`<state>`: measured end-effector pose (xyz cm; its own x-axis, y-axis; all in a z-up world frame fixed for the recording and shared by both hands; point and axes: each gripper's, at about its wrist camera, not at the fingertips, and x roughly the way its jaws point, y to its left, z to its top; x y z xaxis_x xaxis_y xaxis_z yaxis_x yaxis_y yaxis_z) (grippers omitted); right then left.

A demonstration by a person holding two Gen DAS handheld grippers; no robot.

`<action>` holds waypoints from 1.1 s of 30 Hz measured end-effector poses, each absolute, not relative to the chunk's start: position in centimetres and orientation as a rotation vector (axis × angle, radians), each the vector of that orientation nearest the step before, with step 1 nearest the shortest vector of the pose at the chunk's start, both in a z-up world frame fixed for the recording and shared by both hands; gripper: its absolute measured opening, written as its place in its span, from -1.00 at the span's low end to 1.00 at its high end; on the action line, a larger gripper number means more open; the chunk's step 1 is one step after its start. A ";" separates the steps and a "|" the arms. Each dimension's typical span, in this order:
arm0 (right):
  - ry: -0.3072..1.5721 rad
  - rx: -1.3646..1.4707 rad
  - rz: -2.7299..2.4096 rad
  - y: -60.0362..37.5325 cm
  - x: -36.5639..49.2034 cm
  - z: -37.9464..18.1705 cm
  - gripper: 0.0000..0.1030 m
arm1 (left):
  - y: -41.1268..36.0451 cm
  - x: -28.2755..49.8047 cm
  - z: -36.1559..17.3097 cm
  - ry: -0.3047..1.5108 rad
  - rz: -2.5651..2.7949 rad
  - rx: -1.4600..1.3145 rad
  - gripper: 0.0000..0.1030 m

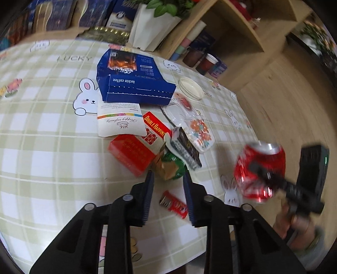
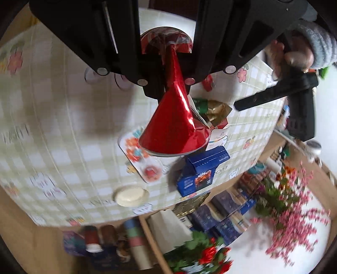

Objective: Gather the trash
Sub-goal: 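Grasp the green snack wrapper with the left gripper while the right holds the can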

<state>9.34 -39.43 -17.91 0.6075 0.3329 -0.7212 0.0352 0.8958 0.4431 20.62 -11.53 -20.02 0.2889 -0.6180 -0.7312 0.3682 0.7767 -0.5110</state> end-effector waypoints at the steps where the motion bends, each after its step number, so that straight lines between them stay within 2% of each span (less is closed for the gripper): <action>1: 0.904 0.456 0.171 -39.8 9.0 -17.9 -0.83 | -11.7 20.8 -20.0 1.101 -0.665 -0.270 -0.56; 10: 0.887 0.475 0.162 -41.1 7.0 -18.0 -0.83 | -12.3 22.7 -21.8 1.179 -0.581 -0.353 -0.56; 12: 0.888 0.478 0.168 -41.0 6.9 -18.0 -0.83 | -12.3 22.9 -22.2 1.186 -0.587 -0.363 -0.80; 16: 0.889 0.478 0.179 -40.6 6.9 -18.0 -0.83 | -11.9 22.6 -21.8 1.176 -0.624 -0.373 -0.94; 33: 0.870 0.464 0.201 -38.7 6.4 -16.9 -0.83 | -5.8 19.4 -11.1 0.881 -0.536 -0.099 -0.97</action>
